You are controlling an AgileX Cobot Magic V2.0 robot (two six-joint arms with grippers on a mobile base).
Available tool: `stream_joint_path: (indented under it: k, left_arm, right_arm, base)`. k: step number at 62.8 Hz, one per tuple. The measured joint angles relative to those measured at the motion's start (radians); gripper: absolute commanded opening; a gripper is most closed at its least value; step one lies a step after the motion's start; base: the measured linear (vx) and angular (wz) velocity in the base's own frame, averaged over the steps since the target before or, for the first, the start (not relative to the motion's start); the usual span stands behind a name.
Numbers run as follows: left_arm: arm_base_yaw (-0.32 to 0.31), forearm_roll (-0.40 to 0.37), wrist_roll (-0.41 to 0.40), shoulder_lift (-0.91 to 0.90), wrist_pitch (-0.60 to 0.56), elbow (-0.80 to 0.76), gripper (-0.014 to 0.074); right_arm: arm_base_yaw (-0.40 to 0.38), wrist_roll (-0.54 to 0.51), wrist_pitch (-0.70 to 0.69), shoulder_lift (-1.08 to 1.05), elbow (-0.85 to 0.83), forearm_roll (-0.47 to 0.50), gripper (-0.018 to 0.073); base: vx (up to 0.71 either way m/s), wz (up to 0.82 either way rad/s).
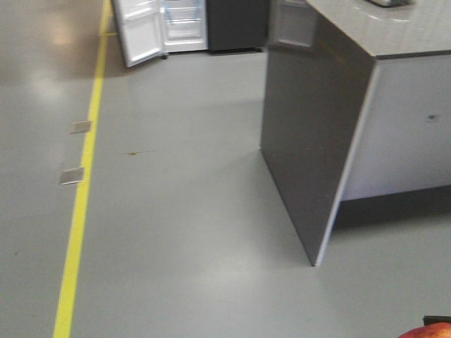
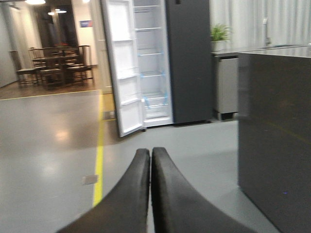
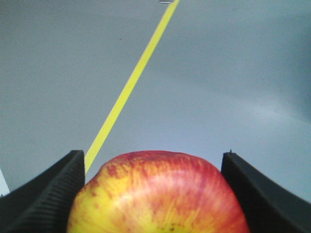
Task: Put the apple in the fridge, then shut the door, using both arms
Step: 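Drive toward the open fridge holding the apple in the right gripper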
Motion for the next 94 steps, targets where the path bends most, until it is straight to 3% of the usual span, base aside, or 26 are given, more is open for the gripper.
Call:
stream_joint_path:
  k: [52,94]
  left_arm:
    - [0.0,0.0,0.0,0.0,0.0,0.0,-0.0006]
    - [0.0,0.0,0.0,0.0,0.0,0.0,-0.0006]
  right_arm:
    - [0.0,0.0,0.001,0.0,0.0,0.0,0.0348]
    - [0.0,0.0,0.001,0.0,0.0,0.0,0.0348]
  base:
    - [0.11,0.4]
    - [0.2,0.05]
